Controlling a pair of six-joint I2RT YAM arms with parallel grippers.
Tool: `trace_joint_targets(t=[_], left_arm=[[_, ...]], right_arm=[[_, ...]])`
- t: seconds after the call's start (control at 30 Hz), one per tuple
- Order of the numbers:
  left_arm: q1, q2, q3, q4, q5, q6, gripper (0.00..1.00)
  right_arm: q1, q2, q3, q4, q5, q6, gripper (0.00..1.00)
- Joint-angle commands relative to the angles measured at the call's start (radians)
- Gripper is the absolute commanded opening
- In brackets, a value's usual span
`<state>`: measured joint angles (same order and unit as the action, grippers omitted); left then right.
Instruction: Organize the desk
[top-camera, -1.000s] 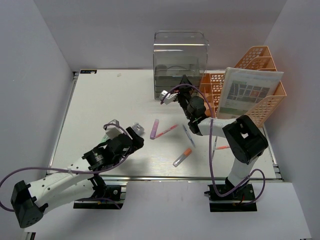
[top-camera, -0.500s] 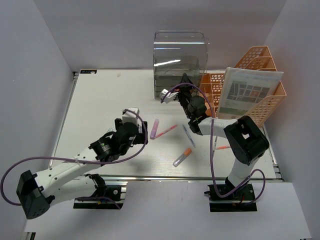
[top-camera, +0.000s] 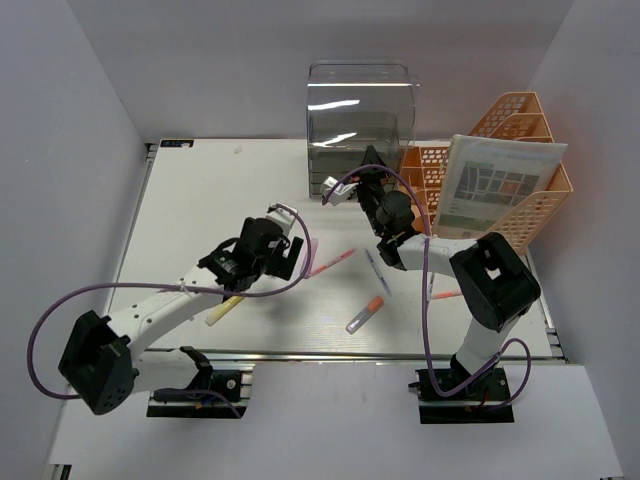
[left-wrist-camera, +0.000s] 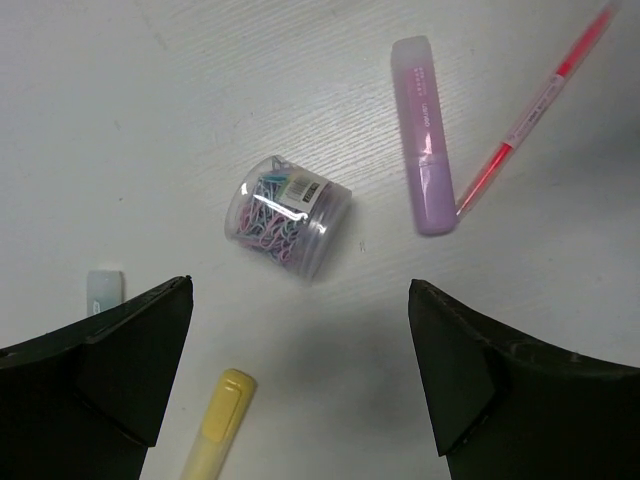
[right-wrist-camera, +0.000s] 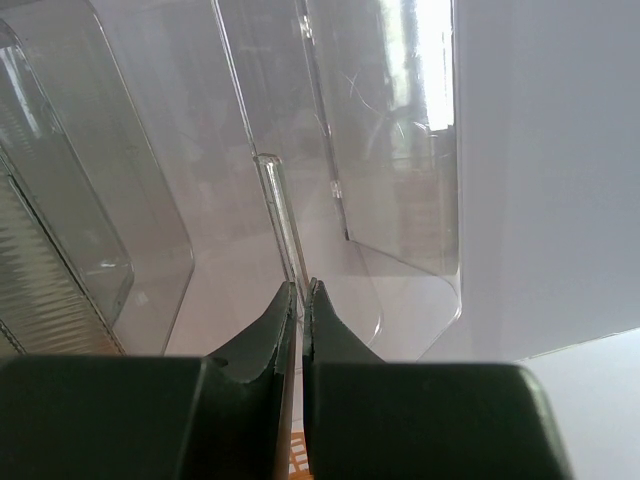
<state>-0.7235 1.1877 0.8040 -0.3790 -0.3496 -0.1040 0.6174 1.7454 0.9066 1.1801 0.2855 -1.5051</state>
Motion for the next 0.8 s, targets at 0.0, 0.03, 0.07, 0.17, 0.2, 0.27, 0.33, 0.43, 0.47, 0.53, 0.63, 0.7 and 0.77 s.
trace_joint_targets(t=[0.0, 0.03, 0.07, 0.17, 0.2, 0.27, 0.33, 0.43, 0.47, 0.53, 0.63, 0.7, 0.77], left_arm=[[0.050, 0.044, 0.064, 0.031, 0.133, 0.066, 0.98], [0.070, 0.074, 0.072, 0.028, 0.149, 0.070, 0.98], [0.079, 0.085, 0.076, 0.028, 0.179, 0.082, 0.98], [0.114, 0.137, 0.093, 0.016, 0.218, 0.099, 0.98], [0.124, 0.150, 0.096, 0.015, 0.225, 0.099, 0.98], [0.144, 0.182, 0.110, 0.011, 0.254, 0.144, 0.98], [0.168, 0.204, 0.127, 0.011, 0.271, 0.159, 0.98], [0.193, 0.245, 0.145, 0.003, 0.278, 0.179, 0.98], [0.193, 0.257, 0.156, 0.000, 0.278, 0.182, 0.98], [0.203, 0.291, 0.170, -0.012, 0.281, 0.196, 0.98], [0.225, 0.320, 0.173, -0.011, 0.304, 0.201, 0.98], [0.225, 0.326, 0.175, -0.009, 0.317, 0.199, 0.98], [0.234, 0.328, 0.175, -0.006, 0.343, 0.194, 0.95]], right_arm=[[-0.013, -0.063, 0.025, 0.489, 0.020, 0.011, 0.00], [-0.015, -0.063, 0.025, 0.486, 0.020, 0.011, 0.00], [-0.015, -0.063, 0.023, 0.486, 0.020, 0.011, 0.00], [-0.018, -0.060, 0.021, 0.486, 0.018, 0.011, 0.00], [-0.019, -0.058, 0.020, 0.489, 0.018, 0.011, 0.00], [-0.019, -0.057, 0.021, 0.489, 0.017, 0.014, 0.00], [-0.021, -0.058, 0.020, 0.489, 0.020, 0.017, 0.00], [-0.021, -0.057, 0.018, 0.486, 0.021, 0.017, 0.00], [-0.021, -0.058, 0.018, 0.489, 0.020, 0.017, 0.00], [-0.024, -0.058, 0.015, 0.489, 0.020, 0.017, 0.00], [-0.024, -0.055, 0.017, 0.489, 0.020, 0.017, 0.00], [-0.027, -0.052, 0.017, 0.490, 0.020, 0.017, 0.00], [-0.028, -0.052, 0.017, 0.489, 0.017, 0.017, 0.00]])
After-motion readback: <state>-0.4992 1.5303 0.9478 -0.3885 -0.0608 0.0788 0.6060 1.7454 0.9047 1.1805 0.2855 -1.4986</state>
